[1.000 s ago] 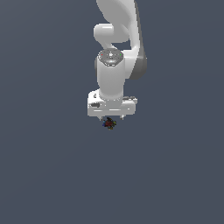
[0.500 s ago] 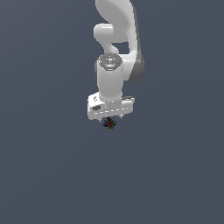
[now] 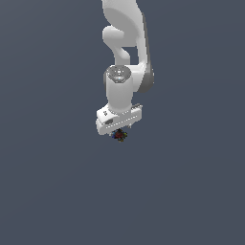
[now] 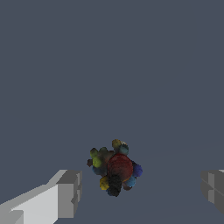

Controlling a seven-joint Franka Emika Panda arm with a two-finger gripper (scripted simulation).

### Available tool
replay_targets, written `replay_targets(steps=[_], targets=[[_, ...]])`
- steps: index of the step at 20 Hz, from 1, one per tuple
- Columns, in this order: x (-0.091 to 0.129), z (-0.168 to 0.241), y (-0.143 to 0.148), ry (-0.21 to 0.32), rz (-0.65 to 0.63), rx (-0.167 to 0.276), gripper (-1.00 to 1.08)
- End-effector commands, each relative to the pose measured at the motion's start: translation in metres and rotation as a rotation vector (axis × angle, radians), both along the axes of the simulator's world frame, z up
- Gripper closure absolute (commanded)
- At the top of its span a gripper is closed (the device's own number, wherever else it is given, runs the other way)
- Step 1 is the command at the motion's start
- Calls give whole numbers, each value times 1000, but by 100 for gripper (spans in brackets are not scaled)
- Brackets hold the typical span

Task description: Pick up the object and move it to a goal position.

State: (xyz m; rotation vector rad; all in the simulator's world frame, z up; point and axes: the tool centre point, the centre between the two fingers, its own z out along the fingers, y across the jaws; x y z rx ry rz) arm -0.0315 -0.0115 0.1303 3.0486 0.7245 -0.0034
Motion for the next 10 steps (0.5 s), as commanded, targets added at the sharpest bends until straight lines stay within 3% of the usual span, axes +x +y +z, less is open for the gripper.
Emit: replay_targets(steps=[1, 10], targets=[[-5, -7, -1, 1, 70, 0, -92], [-23, -31, -3, 3, 314, 2, -92]])
